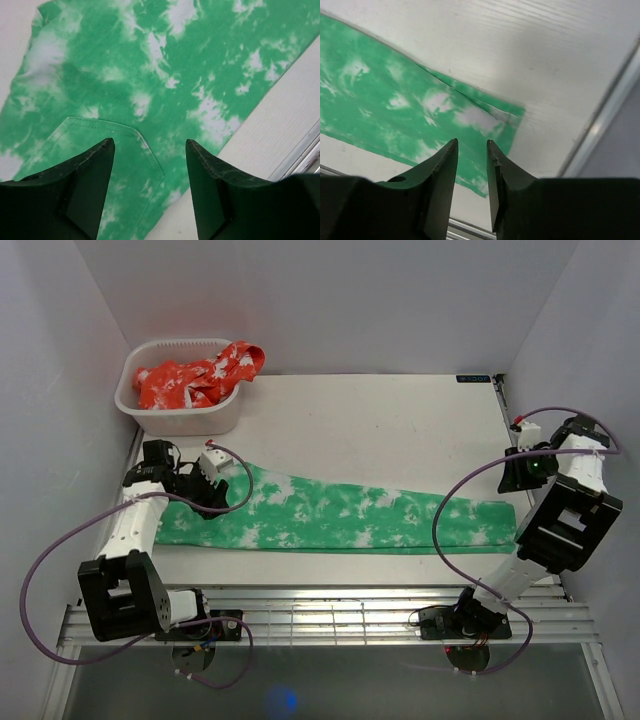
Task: Fold and stack the trousers
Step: Fold the trousers
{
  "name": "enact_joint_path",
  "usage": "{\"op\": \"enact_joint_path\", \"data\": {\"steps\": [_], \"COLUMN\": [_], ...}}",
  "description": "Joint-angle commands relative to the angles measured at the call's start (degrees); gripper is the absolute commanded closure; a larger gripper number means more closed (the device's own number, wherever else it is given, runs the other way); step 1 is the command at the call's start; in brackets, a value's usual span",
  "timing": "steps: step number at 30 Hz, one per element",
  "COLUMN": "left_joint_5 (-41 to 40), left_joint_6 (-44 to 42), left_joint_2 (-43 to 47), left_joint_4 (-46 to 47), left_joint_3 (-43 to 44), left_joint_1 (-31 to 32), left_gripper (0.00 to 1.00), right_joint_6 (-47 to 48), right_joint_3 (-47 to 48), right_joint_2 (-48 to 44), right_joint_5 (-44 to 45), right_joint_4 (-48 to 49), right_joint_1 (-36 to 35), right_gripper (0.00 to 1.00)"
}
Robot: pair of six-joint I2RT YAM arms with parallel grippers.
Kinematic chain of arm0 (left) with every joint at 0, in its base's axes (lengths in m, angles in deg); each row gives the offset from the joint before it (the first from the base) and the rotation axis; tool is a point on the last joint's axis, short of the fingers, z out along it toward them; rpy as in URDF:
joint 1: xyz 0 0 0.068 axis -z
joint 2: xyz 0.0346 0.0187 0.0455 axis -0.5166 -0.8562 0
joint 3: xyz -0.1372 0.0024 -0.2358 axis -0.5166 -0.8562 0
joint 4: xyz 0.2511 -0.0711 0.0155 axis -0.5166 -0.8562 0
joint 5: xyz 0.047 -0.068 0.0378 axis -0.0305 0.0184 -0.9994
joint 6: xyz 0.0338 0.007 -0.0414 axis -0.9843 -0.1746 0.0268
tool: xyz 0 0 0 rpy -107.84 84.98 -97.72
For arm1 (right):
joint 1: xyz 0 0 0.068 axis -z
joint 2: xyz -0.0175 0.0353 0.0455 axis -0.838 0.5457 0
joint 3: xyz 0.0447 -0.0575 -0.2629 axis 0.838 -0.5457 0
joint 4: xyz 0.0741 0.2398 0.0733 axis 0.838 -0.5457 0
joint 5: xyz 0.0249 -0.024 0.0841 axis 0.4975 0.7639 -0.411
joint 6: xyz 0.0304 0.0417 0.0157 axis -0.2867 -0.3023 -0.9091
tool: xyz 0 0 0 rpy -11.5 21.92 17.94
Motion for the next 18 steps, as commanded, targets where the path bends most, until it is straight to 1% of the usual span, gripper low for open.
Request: {"op": "enact_joint_path", "data": {"steps": [1, 3, 5, 7, 9, 12, 13, 15, 16, 18], "left_joint_5": [1.7, -0.4, -1.8, -2.9, -3.2, -6.8, -8.2, -8.8, -9.0, -9.2], "left_joint_6": [15.5, 16.7, 17.2, 16.6, 13.7, 11.8, 11.4, 10.1, 9.9, 9.3], "left_joint_2": [-2.8, -4.0, -5.3, -6.1, -6.4, -6.8, -6.9, -6.5, -6.2, -6.1], "left_joint_4": [8.2, 9.5, 10.4, 10.0, 9.3, 9.5, 9.5, 9.5, 9.5, 9.5], "left_joint_3": [-1.6, -2.9, -3.9, -5.3, -6.5, -8.7, -9.4, -10.1, -10.4, -10.6], "left_joint_1": [-0.3, -0.3, -0.3, -0.3, -0.3, -0.2, -0.2, -0.2, -0.2, -0.2], "left_gripper": [0.3, 0.3, 0.3, 0.3, 0.3, 0.31, 0.32, 0.32, 0.32, 0.32], "right_joint_6": [-5.6, -5.8, -5.5, -4.3, -3.4, 0.2, 2.2, 4.3, 5.1, 6.7], "right_joint_3": [-4.5, -7.5, -8.4, -8.3, -7.8, -7.5, -7.7, -8.3, -8.6, -10.0], "right_joint_2": [1.8, 2.3, 2.2, 1.6, 0.8, 2.0, 2.5, 3.6, 3.6, 3.0], "right_joint_5": [-3.1, -2.1, -1.1, 0.1, 2.5, 6.3, 7.3, 8.5, 8.4, 8.2], "right_joint_4": [3.7, 6.1, 7.0, 7.2, 7.0, 5.1, 4.4, 2.2, 1.7, 1.0], "right_joint_1": [-2.8, -3.2, -3.2, -3.2, -3.1, -3.2, -3.1, -3.1, -3.1, -3.2], "right_gripper": [0.66, 0.65, 0.55, 0.48, 0.49, 0.6, 0.7, 0.78, 0.85, 0.89]}}
